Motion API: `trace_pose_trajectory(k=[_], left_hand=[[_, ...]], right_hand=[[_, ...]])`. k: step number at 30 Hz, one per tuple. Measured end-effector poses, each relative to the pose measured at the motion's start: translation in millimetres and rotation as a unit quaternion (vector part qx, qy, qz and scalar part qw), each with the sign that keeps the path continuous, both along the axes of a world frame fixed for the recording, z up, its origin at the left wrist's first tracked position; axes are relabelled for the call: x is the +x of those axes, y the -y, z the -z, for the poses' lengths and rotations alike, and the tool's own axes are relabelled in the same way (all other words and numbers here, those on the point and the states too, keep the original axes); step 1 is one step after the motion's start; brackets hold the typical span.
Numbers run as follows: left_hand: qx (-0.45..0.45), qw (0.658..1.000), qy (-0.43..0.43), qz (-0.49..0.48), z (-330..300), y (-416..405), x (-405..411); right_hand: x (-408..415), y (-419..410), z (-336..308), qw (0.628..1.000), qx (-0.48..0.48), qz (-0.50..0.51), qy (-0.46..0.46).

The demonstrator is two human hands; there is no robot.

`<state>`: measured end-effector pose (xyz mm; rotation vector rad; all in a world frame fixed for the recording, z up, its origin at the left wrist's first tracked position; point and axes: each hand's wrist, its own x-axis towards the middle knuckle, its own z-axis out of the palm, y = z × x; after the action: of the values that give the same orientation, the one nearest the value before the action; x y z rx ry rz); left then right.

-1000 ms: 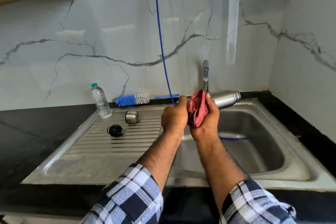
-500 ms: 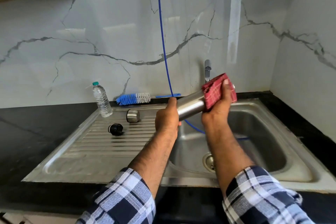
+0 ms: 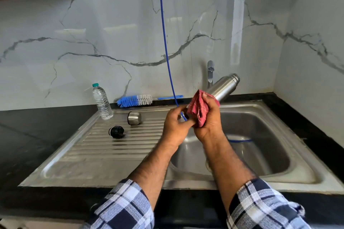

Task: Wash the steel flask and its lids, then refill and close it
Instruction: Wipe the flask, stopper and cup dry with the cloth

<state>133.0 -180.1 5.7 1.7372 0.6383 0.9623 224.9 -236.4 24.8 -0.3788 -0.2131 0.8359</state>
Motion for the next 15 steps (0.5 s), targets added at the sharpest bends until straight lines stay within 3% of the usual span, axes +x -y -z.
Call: trace_pose_trajectory(k=[2, 4, 6, 11, 15], left_hand=[[-0.175, 0.979, 0.102, 0.031, -5.0, 14.7, 0.8], [-0.362, 0.916, 0.16, 0.059, -17.7, 27.8, 7.4], [-0.399, 0.894, 0.189, 0.077, -29.1, 30.8, 11.4], [-0.461, 0.848, 0.234, 0.12, -42.4, 27.9, 7.6], [-0.486, 0.824, 0.265, 0.117, -51.4, 30.7, 10.4]], right_hand=[[-8.3, 0.5, -7.9, 1.0, 0.006, 0.007, -0.016], [-23.3, -0.9, -13.0, 1.0, 0.008, 0.009, -0.013], [-33.7, 0.1, -11.8, 1.0, 0.0, 0.015, 0.026], [-28.0, 13.6, -13.1, 0.97, -0.13, 0.133, 0.154], [-19.4, 13.7, -10.2, 0.916, -0.203, 0.225, 0.264]])
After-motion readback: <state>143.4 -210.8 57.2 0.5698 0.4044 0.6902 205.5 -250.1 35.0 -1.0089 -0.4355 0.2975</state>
